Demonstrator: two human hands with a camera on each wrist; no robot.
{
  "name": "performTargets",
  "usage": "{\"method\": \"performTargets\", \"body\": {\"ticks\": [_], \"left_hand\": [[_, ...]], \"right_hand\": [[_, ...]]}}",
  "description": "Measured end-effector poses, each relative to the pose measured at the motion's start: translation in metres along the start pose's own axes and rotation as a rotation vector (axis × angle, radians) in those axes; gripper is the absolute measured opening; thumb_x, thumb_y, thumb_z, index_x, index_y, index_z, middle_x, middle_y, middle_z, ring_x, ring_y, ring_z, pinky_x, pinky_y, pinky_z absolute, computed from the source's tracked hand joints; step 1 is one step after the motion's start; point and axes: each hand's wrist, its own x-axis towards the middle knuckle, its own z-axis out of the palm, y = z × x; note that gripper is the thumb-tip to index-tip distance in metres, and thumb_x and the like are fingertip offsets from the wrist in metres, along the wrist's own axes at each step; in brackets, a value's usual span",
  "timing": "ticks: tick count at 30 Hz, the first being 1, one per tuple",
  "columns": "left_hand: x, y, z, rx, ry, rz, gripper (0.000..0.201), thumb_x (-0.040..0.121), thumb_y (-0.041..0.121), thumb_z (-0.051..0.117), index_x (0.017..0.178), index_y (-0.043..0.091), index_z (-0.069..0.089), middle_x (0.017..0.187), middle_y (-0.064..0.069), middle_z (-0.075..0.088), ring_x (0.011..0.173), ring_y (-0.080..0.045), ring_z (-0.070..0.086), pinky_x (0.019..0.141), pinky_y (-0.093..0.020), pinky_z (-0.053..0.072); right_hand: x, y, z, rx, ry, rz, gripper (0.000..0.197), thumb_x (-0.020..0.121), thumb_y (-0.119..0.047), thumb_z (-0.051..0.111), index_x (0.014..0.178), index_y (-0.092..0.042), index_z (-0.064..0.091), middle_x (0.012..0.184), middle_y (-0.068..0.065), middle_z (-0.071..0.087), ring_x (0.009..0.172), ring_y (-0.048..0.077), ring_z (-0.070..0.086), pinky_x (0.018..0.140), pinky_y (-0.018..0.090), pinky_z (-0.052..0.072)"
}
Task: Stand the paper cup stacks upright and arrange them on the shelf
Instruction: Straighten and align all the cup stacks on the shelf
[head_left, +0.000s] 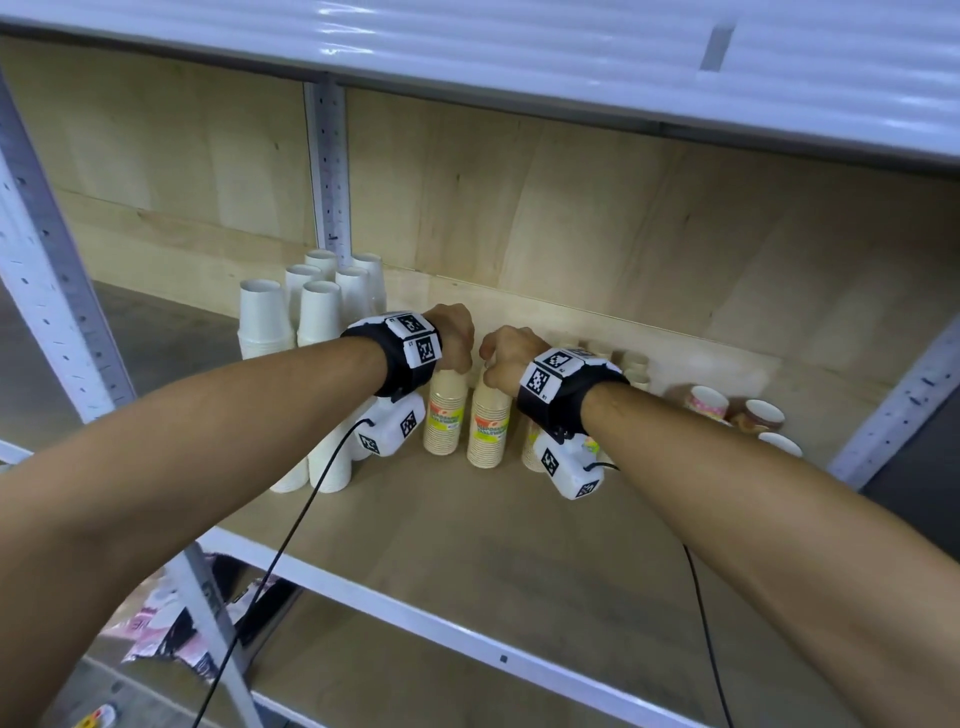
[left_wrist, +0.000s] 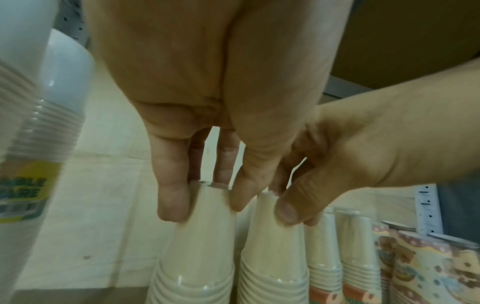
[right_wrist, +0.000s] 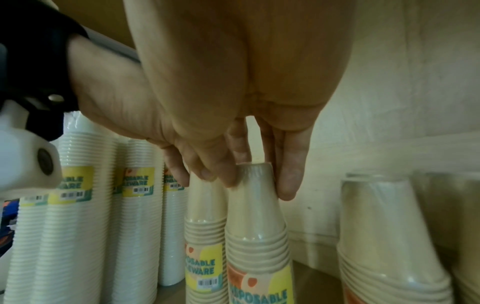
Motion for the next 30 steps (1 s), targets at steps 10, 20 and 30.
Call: {"method": "performTargets", "body": {"ticks": [10, 20, 30], "left_hand": [[-0.032, 0.061, -0.007, -0.042, -0.173, 0.078, 0.029, 0.083, 0.014, 0.073, 0.111, 0.005, 0.071, 0.105, -0.010, 0.070, 0.075, -0.019, 0.062, 0.058, -0.026, 0.052], [-0.039, 0.113, 0.007, -0.115, -0.163, 0.154, 0.028, 0.081, 0.011, 0.073, 0.108, 0.005, 0.071, 0.107, -0.012, 0.070, 0.085, -0.023, 0.067, 0.079, -0.035, 0.059], [-0.033, 0.142, 0.021, -0.186, -0.200, 0.220, 0.028, 0.084, 0.014, 0.074, 0.111, 0.006, 0.071, 0.110, -0.011, 0.070, 0.093, -0.027, 0.071, 0.082, -0.039, 0.060]], "right_hand": [[-0.042, 0.023, -0.026, -0.110, -0.104, 0.108, 0.032, 0.086, -0.016, 0.065, 0.116, -0.004, 0.068, 0.114, 0.011, 0.068, 0.084, 0.016, 0.054, 0.064, 0.023, 0.041], [-0.068, 0.076, -0.033, -0.171, -0.157, 0.220, 0.030, 0.095, -0.013, 0.055, 0.122, -0.001, 0.062, 0.106, 0.005, 0.057, 0.093, 0.017, 0.052, 0.053, 0.004, 0.040], [-0.085, 0.121, -0.043, -0.112, -0.041, 0.347, 0.031, 0.093, -0.012, 0.057, 0.121, -0.002, 0.063, 0.121, 0.014, 0.064, 0.101, 0.025, 0.062, 0.078, 0.028, 0.047]]}}
